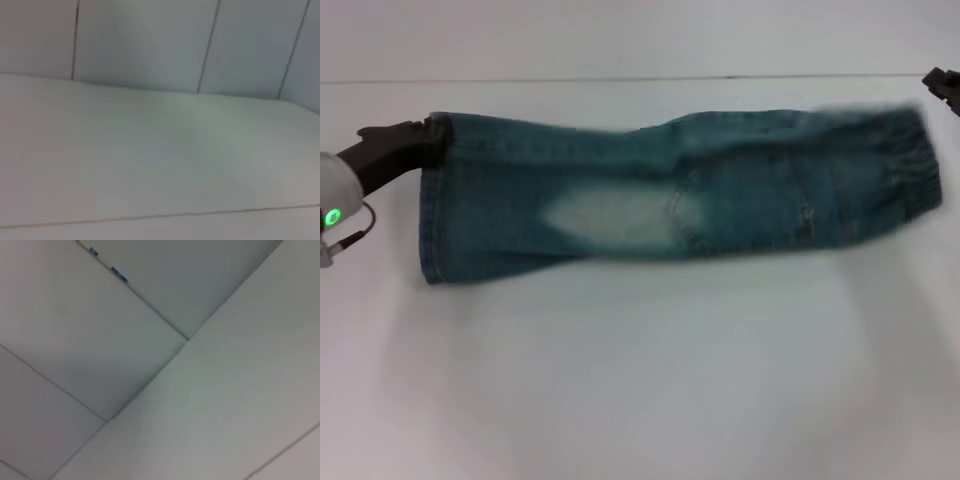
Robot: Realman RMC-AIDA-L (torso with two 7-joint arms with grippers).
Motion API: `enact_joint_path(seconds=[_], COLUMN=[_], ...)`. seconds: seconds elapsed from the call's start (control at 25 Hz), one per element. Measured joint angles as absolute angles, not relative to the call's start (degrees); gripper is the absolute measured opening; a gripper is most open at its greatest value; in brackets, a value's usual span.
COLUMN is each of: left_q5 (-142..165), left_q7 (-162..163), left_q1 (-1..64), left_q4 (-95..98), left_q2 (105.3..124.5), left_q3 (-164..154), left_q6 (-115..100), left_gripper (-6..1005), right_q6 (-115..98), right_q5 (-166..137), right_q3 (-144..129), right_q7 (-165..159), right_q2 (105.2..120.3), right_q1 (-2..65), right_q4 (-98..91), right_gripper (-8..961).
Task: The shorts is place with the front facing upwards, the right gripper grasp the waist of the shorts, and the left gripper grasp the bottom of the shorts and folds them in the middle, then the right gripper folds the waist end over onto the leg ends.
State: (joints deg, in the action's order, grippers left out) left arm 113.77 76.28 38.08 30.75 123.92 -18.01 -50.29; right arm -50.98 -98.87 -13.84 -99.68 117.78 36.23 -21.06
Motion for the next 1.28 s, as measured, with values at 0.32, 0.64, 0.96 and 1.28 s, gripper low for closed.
enact_joint_path(seconds=[0.32,0.64,0.96,1.28], left_q5=[110.1,107.9,107.9,107.8], left_q7=[74.7,74.3,74.2,74.2], left_q1=[38.5,35.4,33.6,33.1], left_q4=[29.9,32.3,32.4,31.9], left_q2=[123.87,124.08,124.3,124.45], left_q3=[-18.1,-18.2,-18.6,-21.2], left_q6=[-48.4,-54.7,-64.2,-64.5], left_gripper=[210,488,738,798], right_q6=[-53.2,-56.6,-56.3,-52.7], right_q5=[-97.8,-98.2,-98.3,-98.3], right_q3=[-14.4,-22.2,-26.9,-32.0], right_q7=[-94.0,-96.1,-97.6,-101.9], right_q2=[118.01,116.95,116.41,115.63], right_q1=[35.2,28.3,26.0,28.8], right_q4=[-22.1,-23.9,-24.1,-24.0], right_gripper=[288,602,862,894])
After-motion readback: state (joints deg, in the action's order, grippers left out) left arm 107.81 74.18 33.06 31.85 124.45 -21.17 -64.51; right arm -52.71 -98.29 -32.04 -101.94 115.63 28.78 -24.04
